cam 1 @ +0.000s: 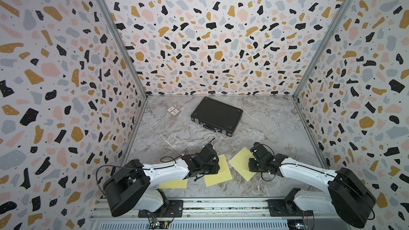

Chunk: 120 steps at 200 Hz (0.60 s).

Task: Fold the square paper diagonally
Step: Move the paper to the center of the board.

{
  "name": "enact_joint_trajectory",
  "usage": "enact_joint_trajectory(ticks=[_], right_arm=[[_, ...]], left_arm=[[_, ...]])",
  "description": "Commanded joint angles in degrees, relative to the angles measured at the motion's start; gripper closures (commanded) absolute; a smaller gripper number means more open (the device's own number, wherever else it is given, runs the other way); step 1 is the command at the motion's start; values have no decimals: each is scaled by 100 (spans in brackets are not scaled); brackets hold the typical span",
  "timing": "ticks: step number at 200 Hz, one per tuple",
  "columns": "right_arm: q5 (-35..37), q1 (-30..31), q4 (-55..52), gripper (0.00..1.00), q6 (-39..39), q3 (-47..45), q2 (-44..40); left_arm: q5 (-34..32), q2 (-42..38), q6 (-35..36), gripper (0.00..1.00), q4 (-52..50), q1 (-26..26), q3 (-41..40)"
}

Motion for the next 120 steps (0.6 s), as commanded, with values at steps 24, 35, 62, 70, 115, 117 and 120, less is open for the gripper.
enact_joint_trajectory(ticks=[24,35,62,70,115,117,120], right_arm=[[-29,392,-182,76,380,-171,268],[-15,454,-186,76,400,-162,311],[93,581,-258,76,480,-203,281],[112,606,-256,76,516,-241,252],[182,755,-239,76,646,-372,122],[182,758,-237,76,654,-373,127],[182,775,-228,76,665,-373,121]], left_arm=[[-816,449,312,69,-452,163,-63],[-917,583,329,69,-596,211,-91],[-1298,789,480,69,-957,494,-68],[-1465,799,550,69,-1107,593,-58],[-2200,553,821,68,-1851,951,129],[-2196,539,822,68,-1858,953,140],[-2181,502,830,68,-1881,955,158]])
